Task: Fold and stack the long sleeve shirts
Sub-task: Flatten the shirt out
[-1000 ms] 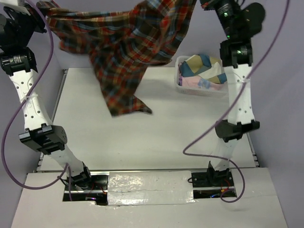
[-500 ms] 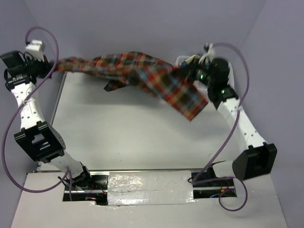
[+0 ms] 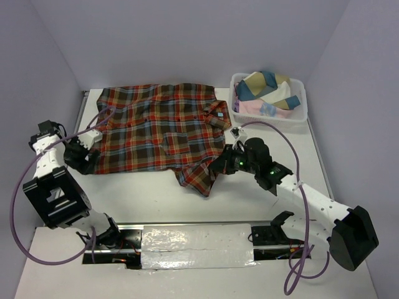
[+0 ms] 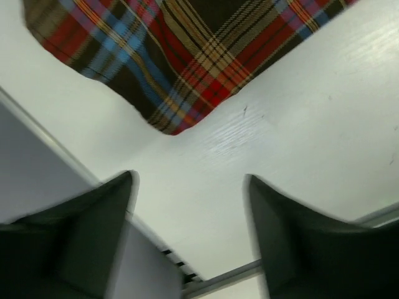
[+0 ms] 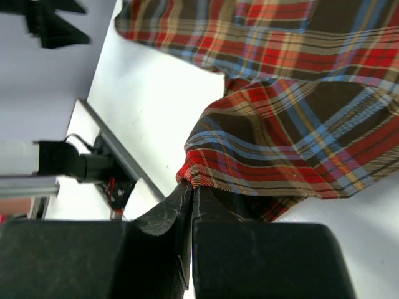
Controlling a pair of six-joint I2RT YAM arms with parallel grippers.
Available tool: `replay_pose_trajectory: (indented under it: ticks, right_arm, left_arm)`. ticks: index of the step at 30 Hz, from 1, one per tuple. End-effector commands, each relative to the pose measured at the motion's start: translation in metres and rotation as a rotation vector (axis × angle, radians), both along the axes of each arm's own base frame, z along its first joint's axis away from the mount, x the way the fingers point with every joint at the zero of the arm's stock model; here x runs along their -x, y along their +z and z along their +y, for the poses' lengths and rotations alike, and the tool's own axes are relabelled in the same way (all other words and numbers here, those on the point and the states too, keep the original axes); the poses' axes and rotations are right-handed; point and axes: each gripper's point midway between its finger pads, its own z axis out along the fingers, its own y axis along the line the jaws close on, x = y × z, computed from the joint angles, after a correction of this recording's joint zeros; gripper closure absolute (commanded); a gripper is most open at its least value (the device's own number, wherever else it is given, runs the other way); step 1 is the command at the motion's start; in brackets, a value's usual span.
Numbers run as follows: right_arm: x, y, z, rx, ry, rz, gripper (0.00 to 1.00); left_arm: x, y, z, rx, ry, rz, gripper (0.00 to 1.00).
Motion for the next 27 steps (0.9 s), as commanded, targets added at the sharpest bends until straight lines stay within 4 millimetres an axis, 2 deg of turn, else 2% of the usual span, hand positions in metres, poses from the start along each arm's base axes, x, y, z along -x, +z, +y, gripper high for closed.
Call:
replay_pose_trajectory:
  ticks: [1,3,4,5,6,7,8,9,10,11,12,13,14,15,17,21,23,26,27]
  right_arm:
    - [-0.02,0.036,0.005,-0.063,-0.056,-0.096,1.0]
    - [-0.024,0.039,0.005,-0.041,-0.058,-0.112,1.0]
    - [-0.024,0.038,0.004,-0.028,-0.059,-0.109,1.0]
    - [-0.026,0.036,0.003,-0.016,-0.061,-0.112,1.0]
    - [-0.026,0.034,0.003,-0.011,-0.062,-0.111,1.0]
    - [-0.026,0.033,0.003,-0.012,-0.061,-0.114,1.0]
    - [-0.026,0.031,0.003,-0.011,-0.063,-0.111,1.0]
    - [-0.025,0.03,0.003,-0.011,-0.059,-0.108,1.0]
    - [-0.025,0.029,0.003,-0.009,-0.055,-0.106,1.0]
    - [-0.024,0.028,0.003,-0.006,-0.051,-0.104,1.0]
    - [-0.023,0.027,0.003,-0.004,-0.046,-0.104,1.0]
    - [-0.023,0.026,0.003,-0.005,-0.046,-0.104,1.0]
    - [-0.021,0.024,0.002,-0.002,-0.044,-0.1,1.0]
    - [-0.021,0.023,0.002,-0.004,-0.047,-0.097,1.0]
    - [-0.019,0.018,0.001,0.0,-0.045,-0.084,1.0]
    - [-0.015,0.011,-0.001,0.004,-0.046,-0.066,1.0]
    - [-0.014,0.009,-0.004,0.012,-0.054,-0.061,1.0]
    - [-0.015,0.016,-0.009,0.017,-0.072,-0.091,1.0]
    - [-0.013,0.017,-0.014,0.029,-0.081,-0.09,1.0]
  left_arm:
    - [-0.015,0.05,-0.006,-0.039,-0.173,-0.164,0.26]
    - [-0.012,0.05,-0.036,0.029,-0.374,-0.195,0.49]
    - [-0.002,0.039,-0.047,0.054,-0.425,-0.162,0.67]
    - [-0.001,0.03,-0.05,0.01,-0.483,-0.136,0.68]
    - [-0.002,0.019,-0.048,-0.036,-0.515,-0.117,0.62]
    - [0.005,-0.001,-0.046,-0.066,-0.527,-0.07,0.47]
    - [-0.013,-0.008,-0.042,-0.161,-0.562,-0.098,0.4]
    - [-0.013,-0.016,-0.027,-0.259,-0.558,-0.048,0.35]
    - [-0.011,-0.027,-0.024,-0.293,-0.566,-0.029,0.28]
    - [-0.03,-0.025,-0.016,-0.373,-0.581,-0.08,0.25]
    - [-0.03,-0.03,-0.01,-0.418,-0.593,-0.066,0.23]
    - [-0.033,-0.032,-0.008,-0.446,-0.605,-0.073,0.16]
    - [-0.045,-0.029,-0.004,-0.503,-0.636,-0.113,0.13]
    - [-0.042,-0.036,-0.003,-0.519,-0.652,-0.103,0.05]
    - [-0.045,-0.049,-0.001,-0.567,-0.696,-0.118,0.01]
    - [-0.038,-0.074,0.001,-0.6,-0.756,-0.095,0.01]
    - [-0.028,-0.085,0.003,-0.595,-0.761,-0.042,0.03]
    - [-0.026,-0.094,0.002,-0.579,-0.739,-0.042,0.16]
    - [-0.03,-0.093,0.002,-0.58,-0.721,-0.059,0.39]
